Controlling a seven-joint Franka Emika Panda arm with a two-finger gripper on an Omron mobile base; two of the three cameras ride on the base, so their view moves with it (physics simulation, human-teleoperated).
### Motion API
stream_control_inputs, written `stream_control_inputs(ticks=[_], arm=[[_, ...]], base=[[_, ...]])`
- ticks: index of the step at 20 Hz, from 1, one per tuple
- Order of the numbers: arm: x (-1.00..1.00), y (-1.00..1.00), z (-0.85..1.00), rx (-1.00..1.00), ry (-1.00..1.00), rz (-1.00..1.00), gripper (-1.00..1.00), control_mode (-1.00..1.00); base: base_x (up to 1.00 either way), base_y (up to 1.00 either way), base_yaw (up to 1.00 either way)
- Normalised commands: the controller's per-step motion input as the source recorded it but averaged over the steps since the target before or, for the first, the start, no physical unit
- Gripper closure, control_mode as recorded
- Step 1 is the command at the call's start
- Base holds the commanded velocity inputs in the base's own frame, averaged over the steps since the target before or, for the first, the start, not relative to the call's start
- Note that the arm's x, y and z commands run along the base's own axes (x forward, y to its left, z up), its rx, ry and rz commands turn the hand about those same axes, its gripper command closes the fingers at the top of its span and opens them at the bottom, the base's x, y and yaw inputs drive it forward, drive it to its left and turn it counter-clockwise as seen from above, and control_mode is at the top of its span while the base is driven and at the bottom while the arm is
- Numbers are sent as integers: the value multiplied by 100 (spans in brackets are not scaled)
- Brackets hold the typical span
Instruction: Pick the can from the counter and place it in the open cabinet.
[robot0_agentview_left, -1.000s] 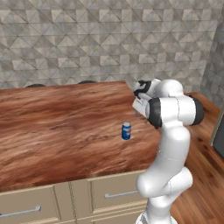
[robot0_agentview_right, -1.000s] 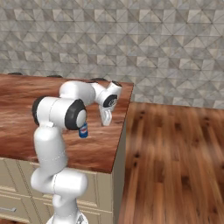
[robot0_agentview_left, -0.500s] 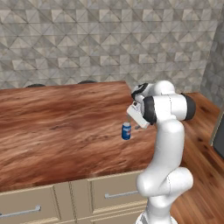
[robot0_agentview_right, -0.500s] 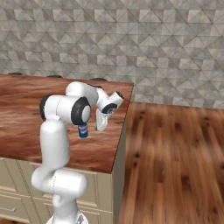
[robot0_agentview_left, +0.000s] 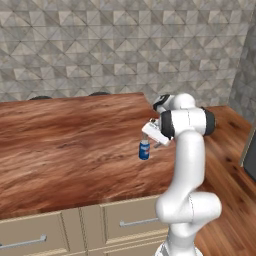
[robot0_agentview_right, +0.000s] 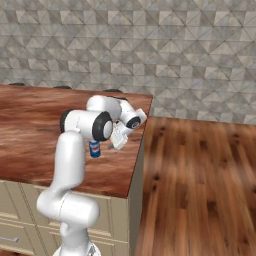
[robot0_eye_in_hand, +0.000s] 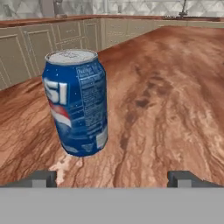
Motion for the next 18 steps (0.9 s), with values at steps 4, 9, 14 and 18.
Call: stream_control_inputs(ticks=[4,9,14,18], arm=[[0,49,0,7,19,14,-100,-100],[0,28,-8,7,12,11,-100,-100],[-12,10,-9,6,16,4,-100,-100],[-24,0,-1,5,15,0,-100,-100]], base=[[0,0,0],[0,0,0],[0,0,0],[0,0,0]])
